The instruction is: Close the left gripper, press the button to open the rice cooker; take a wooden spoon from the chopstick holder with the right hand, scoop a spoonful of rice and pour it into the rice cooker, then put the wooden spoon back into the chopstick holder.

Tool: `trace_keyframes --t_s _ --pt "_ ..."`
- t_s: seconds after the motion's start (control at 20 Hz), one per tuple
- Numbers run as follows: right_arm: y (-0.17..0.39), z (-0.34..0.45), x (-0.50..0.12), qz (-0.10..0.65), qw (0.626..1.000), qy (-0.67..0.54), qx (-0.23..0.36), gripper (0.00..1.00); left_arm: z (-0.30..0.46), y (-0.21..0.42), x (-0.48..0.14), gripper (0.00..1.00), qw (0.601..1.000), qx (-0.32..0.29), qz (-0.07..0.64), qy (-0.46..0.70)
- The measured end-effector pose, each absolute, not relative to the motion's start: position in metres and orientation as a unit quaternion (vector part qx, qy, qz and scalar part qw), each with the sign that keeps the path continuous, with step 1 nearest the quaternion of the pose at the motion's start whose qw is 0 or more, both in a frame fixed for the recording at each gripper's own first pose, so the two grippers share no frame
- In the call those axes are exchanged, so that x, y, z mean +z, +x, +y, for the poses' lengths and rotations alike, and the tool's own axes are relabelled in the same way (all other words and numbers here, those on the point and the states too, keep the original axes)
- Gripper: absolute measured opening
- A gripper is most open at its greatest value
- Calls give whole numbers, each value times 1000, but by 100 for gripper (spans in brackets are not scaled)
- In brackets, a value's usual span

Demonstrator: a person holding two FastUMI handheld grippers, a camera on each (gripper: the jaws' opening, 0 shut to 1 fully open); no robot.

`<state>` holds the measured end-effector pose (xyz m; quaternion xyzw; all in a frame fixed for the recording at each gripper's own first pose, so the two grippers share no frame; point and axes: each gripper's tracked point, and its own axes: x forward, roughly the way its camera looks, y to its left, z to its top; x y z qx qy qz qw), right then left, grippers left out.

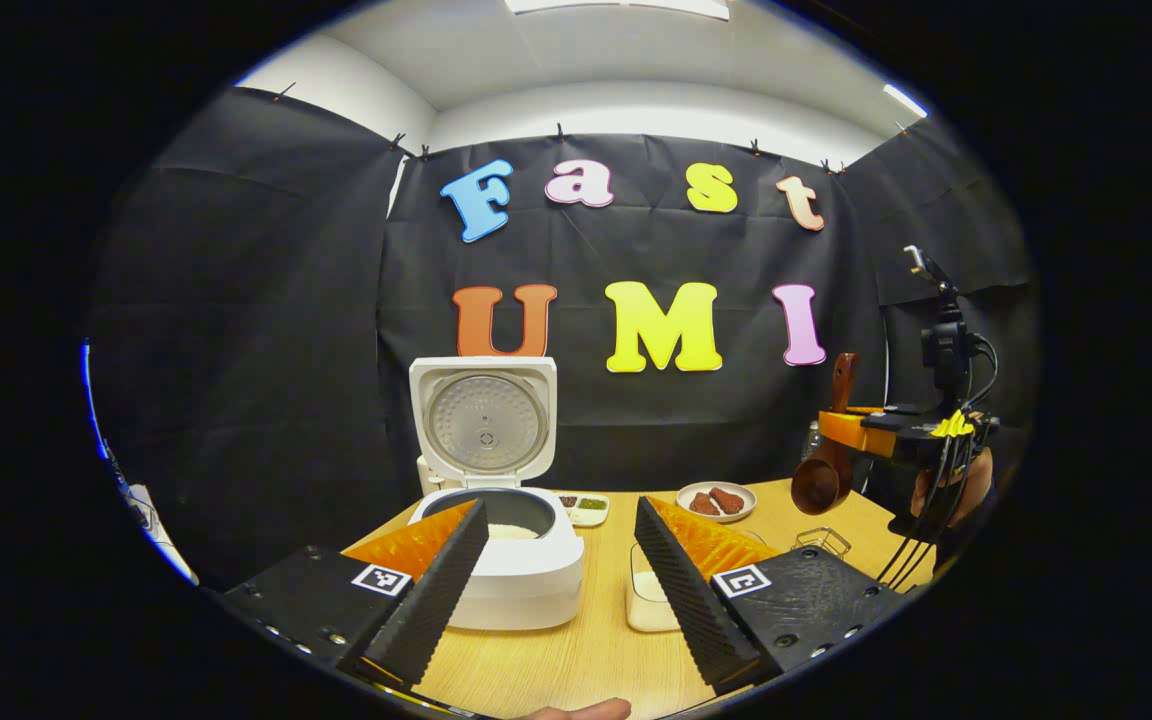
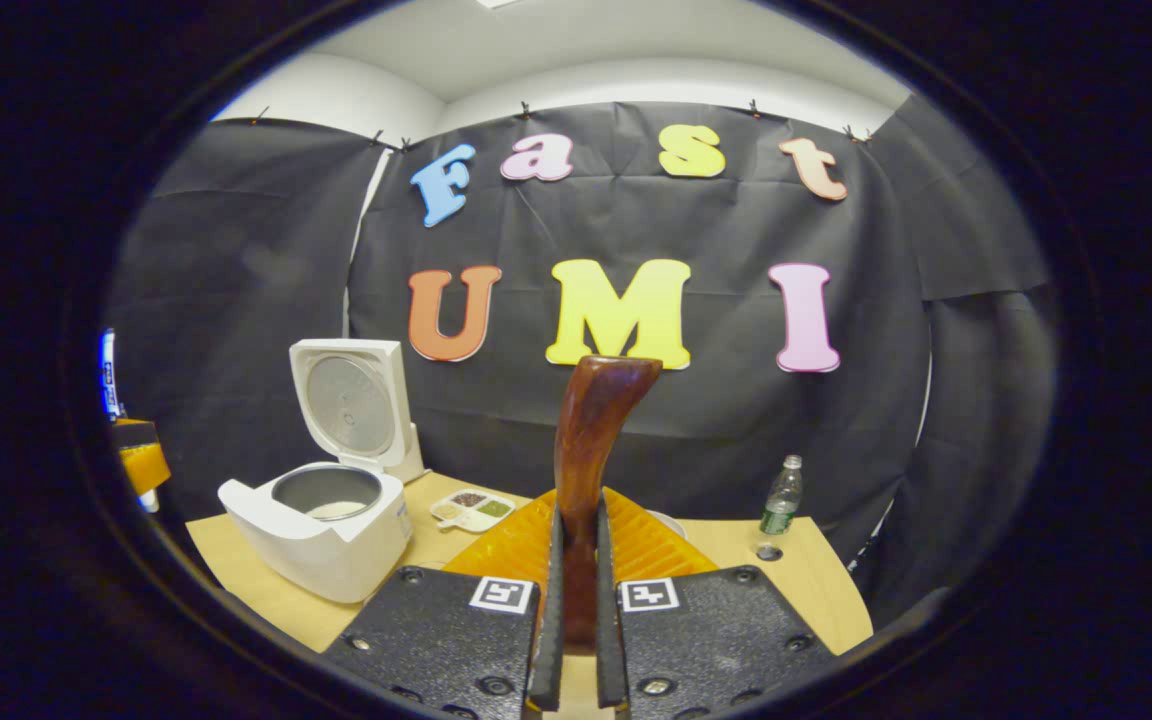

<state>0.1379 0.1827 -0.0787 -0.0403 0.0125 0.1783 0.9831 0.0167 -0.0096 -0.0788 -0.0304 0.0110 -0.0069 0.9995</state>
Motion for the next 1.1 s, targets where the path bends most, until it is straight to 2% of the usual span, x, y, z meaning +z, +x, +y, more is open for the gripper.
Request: trace_keyframes --t_s 0.55,0.8,0.85,0.95,1.05,1.1 --pt "165 113 -150 69 988 18 139 19 -13 34 -81 94 999 12 30 -24" --pt "176 106 -177 84 985 27 149 20 -34 43 -82 94 999 -9 42 -30" --pt "178 102 -176 81 986 30 143 23 -35 45 -84 94 999 -11 43 -30" --pt "183 92 -176 71 988 23 133 65 -38 49 -85 94 998 -13 46 -31" --pt "182 80 -188 83 990 14 109 100 -42 54 -89 94 998 -17 50 -37" --pt "184 69 -186 79 993 12 86 99 -45 55 -91 94 998 -19 53 -39"
